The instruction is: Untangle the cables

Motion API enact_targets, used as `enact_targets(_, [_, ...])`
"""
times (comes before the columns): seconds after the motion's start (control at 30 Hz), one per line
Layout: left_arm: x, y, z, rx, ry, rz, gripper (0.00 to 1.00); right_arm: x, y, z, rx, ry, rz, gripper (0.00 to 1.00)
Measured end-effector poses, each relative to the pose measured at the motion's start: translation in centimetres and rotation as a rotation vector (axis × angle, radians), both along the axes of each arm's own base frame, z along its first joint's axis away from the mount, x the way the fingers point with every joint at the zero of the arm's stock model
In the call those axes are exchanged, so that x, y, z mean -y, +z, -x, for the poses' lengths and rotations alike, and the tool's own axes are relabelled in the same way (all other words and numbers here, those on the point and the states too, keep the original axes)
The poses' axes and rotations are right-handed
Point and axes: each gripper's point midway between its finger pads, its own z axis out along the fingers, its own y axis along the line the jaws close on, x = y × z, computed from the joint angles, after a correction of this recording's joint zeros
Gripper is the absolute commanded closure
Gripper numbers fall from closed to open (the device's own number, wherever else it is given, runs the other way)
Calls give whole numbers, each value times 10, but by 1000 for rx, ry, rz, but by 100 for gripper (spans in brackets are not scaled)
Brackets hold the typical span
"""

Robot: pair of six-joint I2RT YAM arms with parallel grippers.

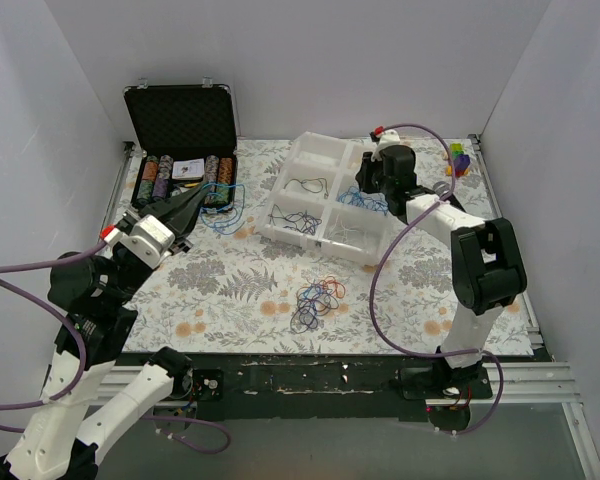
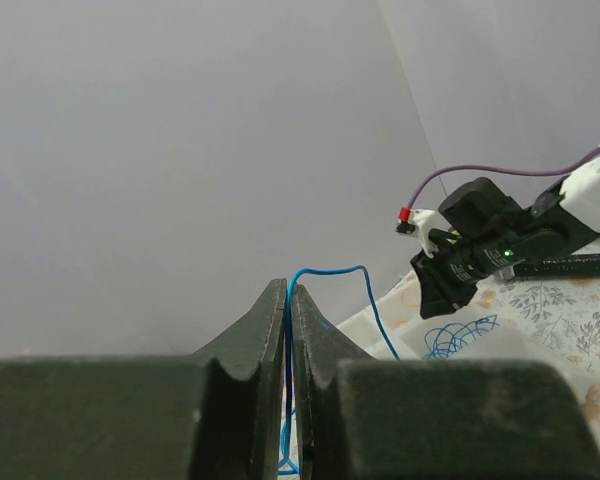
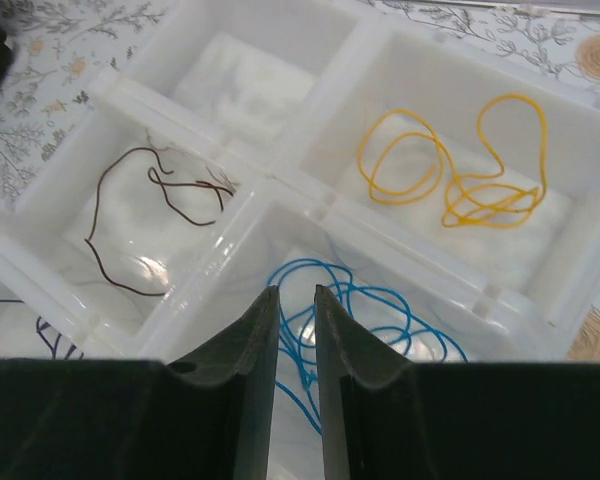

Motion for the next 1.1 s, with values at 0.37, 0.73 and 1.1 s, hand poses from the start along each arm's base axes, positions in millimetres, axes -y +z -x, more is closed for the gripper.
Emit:
enact_targets(0.37, [6, -5, 3, -13, -33, -19, 96, -25, -6, -6, -55, 73, -26, 26])
enact_targets(0.73, [50, -77, -9, -281, -257, 15, 100, -69, 169, 113, 317, 515, -232, 16])
enact_targets(1.1, [83, -135, -31, -493, -359, -8, 100, -107, 214, 224, 344, 1063, -422, 19])
